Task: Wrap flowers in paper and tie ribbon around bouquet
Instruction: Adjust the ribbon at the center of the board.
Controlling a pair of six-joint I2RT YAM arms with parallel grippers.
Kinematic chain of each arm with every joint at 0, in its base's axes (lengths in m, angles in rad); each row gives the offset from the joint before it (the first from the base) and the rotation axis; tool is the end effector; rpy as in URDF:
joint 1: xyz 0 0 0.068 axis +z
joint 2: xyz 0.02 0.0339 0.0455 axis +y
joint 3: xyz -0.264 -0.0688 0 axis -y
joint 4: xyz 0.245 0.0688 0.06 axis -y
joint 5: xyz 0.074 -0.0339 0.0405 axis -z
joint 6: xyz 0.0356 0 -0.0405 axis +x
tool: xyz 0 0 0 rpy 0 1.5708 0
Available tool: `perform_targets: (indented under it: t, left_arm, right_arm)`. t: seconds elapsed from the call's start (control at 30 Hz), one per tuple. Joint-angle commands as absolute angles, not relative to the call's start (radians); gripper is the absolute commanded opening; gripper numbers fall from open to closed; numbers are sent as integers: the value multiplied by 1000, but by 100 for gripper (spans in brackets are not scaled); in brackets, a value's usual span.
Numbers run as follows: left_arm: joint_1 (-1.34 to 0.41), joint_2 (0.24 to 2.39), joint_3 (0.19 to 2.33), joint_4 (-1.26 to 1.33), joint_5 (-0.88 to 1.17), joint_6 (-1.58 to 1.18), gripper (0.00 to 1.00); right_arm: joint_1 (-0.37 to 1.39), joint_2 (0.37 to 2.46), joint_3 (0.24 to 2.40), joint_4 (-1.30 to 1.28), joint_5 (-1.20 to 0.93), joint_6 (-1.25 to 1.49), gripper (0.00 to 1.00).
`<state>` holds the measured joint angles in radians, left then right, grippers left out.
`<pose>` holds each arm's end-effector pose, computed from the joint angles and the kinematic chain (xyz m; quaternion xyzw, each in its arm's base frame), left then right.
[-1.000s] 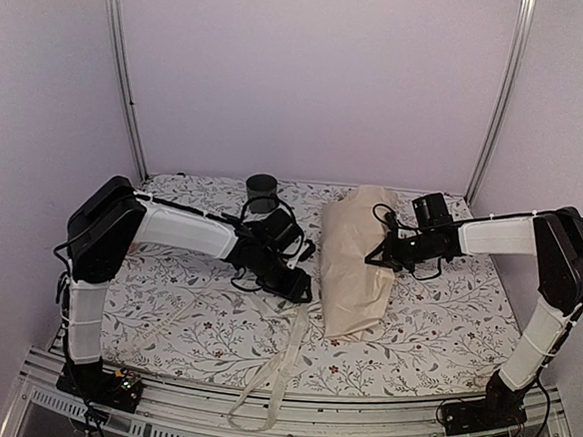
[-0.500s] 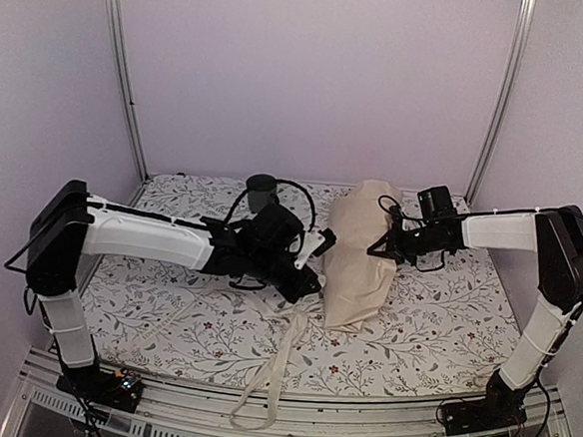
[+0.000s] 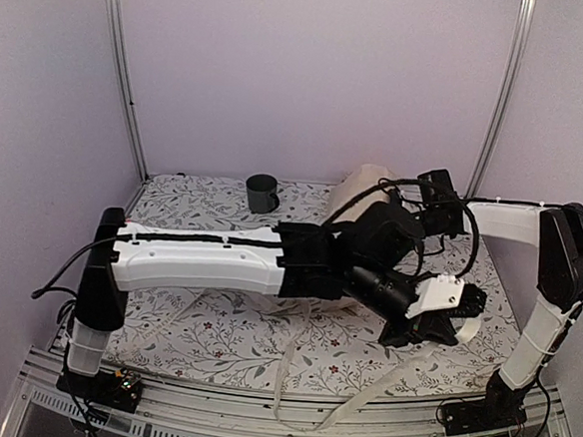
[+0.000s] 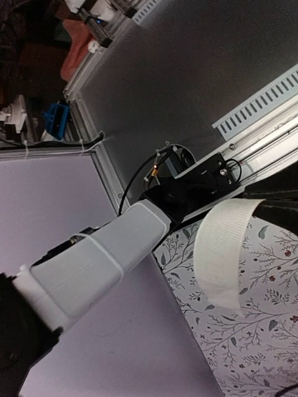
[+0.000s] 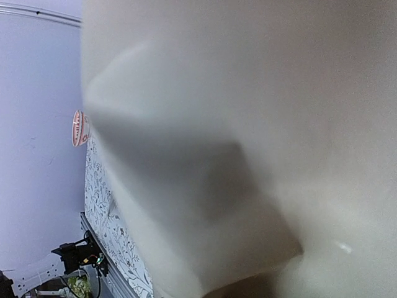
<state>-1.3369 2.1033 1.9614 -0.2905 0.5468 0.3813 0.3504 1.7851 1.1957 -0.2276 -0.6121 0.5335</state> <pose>0.0978 -0.4905 0.3219 0.7092 0.4195 -0.4406 0.3562 0.3534 0.1509 0.2100 -0.0294 0.8930 0.4033 0.1974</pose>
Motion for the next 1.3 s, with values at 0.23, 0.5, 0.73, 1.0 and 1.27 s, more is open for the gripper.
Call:
perform_targets:
  t: [0.23,0.5,0.73,1.0,1.27]
  left_arm:
    - [-1327,2295,2041,-275,-92,885,0]
    - [-1284,2288,1961,304,-246,1143,0]
    - [-1261,2389,2065,422,-191,1010,0]
    - [-1248,2435,2184,-191,29,592,95]
    - [-1271,2114,1812,-237,300,570,99]
  right_arm:
    - [345,1764,1324,-365,-615,323,0]
    - [346,1804,1420,-461,-647,231,0]
    - [345,1799,1414,-469,-637,217,0]
    - [346,1797,1389,-467,-631,218,0]
    - [348,1802,1387,-465,-620,225,0]
